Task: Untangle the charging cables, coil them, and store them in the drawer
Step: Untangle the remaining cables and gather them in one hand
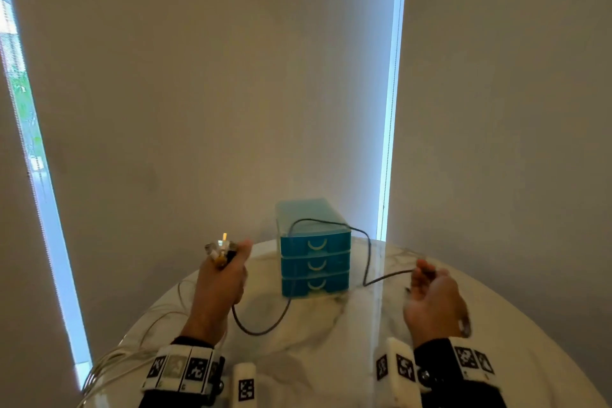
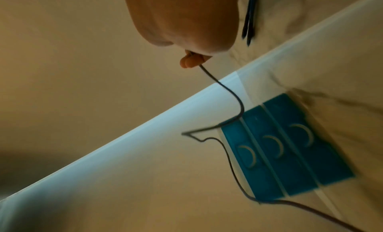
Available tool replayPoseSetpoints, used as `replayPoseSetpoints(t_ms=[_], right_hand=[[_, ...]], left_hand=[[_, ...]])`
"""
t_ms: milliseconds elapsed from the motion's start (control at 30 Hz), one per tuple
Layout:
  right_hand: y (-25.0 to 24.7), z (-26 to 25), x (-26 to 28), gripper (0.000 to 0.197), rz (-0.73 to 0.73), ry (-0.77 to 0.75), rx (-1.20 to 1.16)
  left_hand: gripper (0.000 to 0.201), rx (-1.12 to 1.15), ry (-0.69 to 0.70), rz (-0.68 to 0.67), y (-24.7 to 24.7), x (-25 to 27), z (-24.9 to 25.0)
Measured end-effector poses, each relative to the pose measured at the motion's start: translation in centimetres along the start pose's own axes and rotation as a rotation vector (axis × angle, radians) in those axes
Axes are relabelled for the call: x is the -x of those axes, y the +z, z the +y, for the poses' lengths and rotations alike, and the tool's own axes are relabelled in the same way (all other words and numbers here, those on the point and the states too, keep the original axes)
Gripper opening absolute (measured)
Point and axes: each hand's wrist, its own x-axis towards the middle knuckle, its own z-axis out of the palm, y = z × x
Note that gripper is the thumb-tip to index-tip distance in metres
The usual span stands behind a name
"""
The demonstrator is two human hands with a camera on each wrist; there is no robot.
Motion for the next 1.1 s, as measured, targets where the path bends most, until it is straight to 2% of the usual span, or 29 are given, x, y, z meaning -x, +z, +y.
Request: replayPoseSetpoints(t_ms=[67,133,167,200,233,267,300,333,367,400,467,533,600,700,767,900,1033,1100], right_hand=[[1.5,-0.4,-0.6,0.026,0.132,-0.058,-0.192],[5.2,0.5,0.7,0.028,0.114,-0.239,-0.125],[7.7,1.1,1.4,0.027,0.037,-0.186,-0.143],[10.2,2.2,2.6,0.024,-0.156,-0.14,-0.038],[12.4,3.5,4.5,0.023,-0.43,-0.128,0.199],[14.2,4.8,6.2,0.024,-0.72,-0.179,0.5],[14.8,6.1,7.7,0.026,-0.949,-0.265,0.773],[14.9,7.0,8.6,0.028,-1.008,-0.408,0.943],[14.6,7.3,9.3,0.027,-0.995,-0.532,0.988],[13.8,7.3,9.9,0.025,-0.981,-0.567,0.922],[11.0,7.5,10.0,0.021,-0.922,-0.336,0.66],[7.2,8.9,9.6,0.02,-0.836,-0.146,0.611],[3.9,10.5,9.3,0.021,-0.803,-0.053,0.686],[1.2,10.7,8.5,0.025,-0.758,0.036,0.661],[0.6,9.9,8.6,0.03,-0.76,0.027,0.56],[0.4,9.2,9.4,0.035,-0.859,-0.052,0.489],[0.2,10.0,9.0,0.05,-0.909,-0.115,0.484],[0.3,10.4,9.2,0.047,-0.944,-0.118,0.541]], left_hand=[[0.029,0.117,0.024,0.131,-0.4,-0.4,0.1],[0.04,0.205,0.094,0.179,-0.6,-0.4,0.4],[0.048,0.219,0.143,0.187,-0.6,-0.3,0.6],[0.053,0.223,0.182,0.188,-0.6,-0.2,0.8],[0.056,0.225,0.208,0.188,-0.6,-0.1,1.0],[0.057,0.239,0.226,0.186,-0.5,-0.1,1.1],[0.057,0.247,0.238,0.186,-0.4,-0.2,1.1],[0.057,0.246,0.252,0.19,-0.4,-0.2,1.1],[0.056,0.242,0.267,0.201,-0.4,-0.1,1.3],[0.056,0.237,0.28,0.214,-0.3,0.0,1.5],[0.055,0.192,0.274,0.229,-0.2,0.1,1.7],[0.05,0.076,0.225,0.203,-0.3,0.1,1.6],[0.048,-0.085,0.159,0.103,-0.2,0.2,1.1],[0.045,-0.375,0.115,-0.16,0.2,0.3,-0.3],[0.042,-0.56,0.059,-0.277,0.5,0.3,-1.4],[0.014,-0.879,-0.061,-0.451,1.8,-0.3,-2.4],[0.017,-1.188,-0.081,-0.534,3.6,-0.4,-2.8],[0.021,-1.285,-0.072,-0.581,4.4,-0.4,-3.0]])
